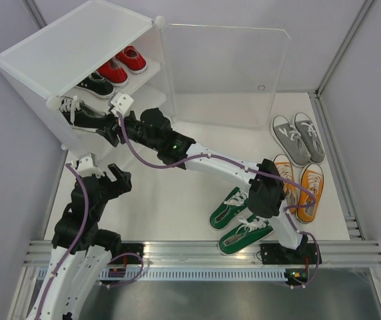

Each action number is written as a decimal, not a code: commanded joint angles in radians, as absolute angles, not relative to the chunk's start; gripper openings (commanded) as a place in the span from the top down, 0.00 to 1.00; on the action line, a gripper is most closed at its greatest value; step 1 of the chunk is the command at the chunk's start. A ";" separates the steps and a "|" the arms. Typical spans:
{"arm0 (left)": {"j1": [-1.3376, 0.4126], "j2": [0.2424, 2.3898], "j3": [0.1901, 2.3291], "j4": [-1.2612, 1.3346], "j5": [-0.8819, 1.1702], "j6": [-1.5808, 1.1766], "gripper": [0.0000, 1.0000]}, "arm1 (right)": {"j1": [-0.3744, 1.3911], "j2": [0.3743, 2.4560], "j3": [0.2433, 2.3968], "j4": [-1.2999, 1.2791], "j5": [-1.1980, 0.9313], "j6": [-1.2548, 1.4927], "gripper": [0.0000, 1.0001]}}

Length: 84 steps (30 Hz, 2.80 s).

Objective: Place and organize the shoes in the shoe cabinet

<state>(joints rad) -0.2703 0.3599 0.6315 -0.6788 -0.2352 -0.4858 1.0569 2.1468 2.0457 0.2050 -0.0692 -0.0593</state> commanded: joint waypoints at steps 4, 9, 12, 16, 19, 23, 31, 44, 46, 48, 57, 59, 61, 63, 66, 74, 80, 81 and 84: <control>-0.265 0.364 0.629 -0.643 -0.244 -0.499 0.09 | 1.071 2.154 2.118 0.383 0.047 -0.091 0.99; -0.267 0.362 0.627 -0.641 -0.244 -0.499 0.09 | 1.069 2.195 2.158 0.411 0.095 -0.092 0.99; -0.267 0.367 0.627 -0.641 -0.242 -0.499 0.09 | 1.071 2.250 2.235 0.371 0.069 -0.089 0.99; -0.267 0.365 0.627 -0.641 -0.244 -0.499 0.09 | 1.069 2.302 2.276 0.336 0.037 -0.080 0.99; -0.267 0.368 0.627 -0.641 -0.242 -0.499 0.09 | 1.069 2.321 2.286 0.313 0.017 -0.081 0.99; -0.267 0.371 0.627 -0.641 -0.241 -0.499 0.09 | 1.069 2.324 2.287 0.264 0.003 -0.086 0.89; -0.267 0.374 0.635 -0.643 -0.233 -0.495 0.07 | 1.071 2.209 2.201 0.169 -0.020 -0.086 0.11; -0.268 0.558 0.839 -0.678 -0.201 -0.672 0.05 | 1.068 1.779 1.852 0.002 0.185 -0.097 0.02; -0.268 0.587 0.903 -0.693 -0.231 -0.684 0.07 | 1.055 1.708 1.781 -0.035 0.288 -0.083 0.02; -0.273 0.635 0.963 -0.703 -0.256 -0.695 0.09 | 1.042 1.608 1.677 -0.077 0.331 -0.017 0.02; -0.386 0.823 1.140 -0.761 -0.506 -0.726 0.26 | 0.974 1.255 1.194 -0.066 0.336 0.166 0.02; -0.417 0.859 1.166 -0.759 -0.544 -0.730 0.42 | 0.974 1.224 1.146 -0.090 0.331 0.172 0.02; -0.439 0.900 1.199 -0.759 -0.624 -0.736 0.58 | 0.974 1.200 1.120 -0.106 0.318 0.184 0.02; -0.451 0.920 1.227 -0.759 -0.682 -0.739 0.63 | 0.973 1.183 1.083 -0.115 0.290 0.193 0.02; -0.457 0.957 1.264 -0.759 -0.724 -0.741 0.76 | 0.973 1.147 1.034 -0.106 0.273 0.204 0.02; -0.460 1.011 1.348 -0.761 -0.874 -0.698 0.91 | 0.973 1.094 0.970 -0.114 0.268 0.189 0.02; -0.437 1.068 1.377 -0.761 -0.943 -0.673 0.93 | 0.973 1.075 0.947 -0.106 0.268 0.179 0.02; -0.431 1.083 1.379 -0.759 -0.951 -0.673 0.93 | 0.974 1.075 0.945 -0.104 0.267 0.178 0.02; -0.413 1.106 1.388 -0.759 -0.963 -0.672 0.92 | 0.973 1.077 0.939 -0.106 0.262 0.178 0.02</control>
<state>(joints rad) -0.4393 1.0786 1.3590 -0.7681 -0.8883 -0.7059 0.9710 1.0946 0.9451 -0.1345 0.2775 0.1829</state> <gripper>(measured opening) 0.074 0.979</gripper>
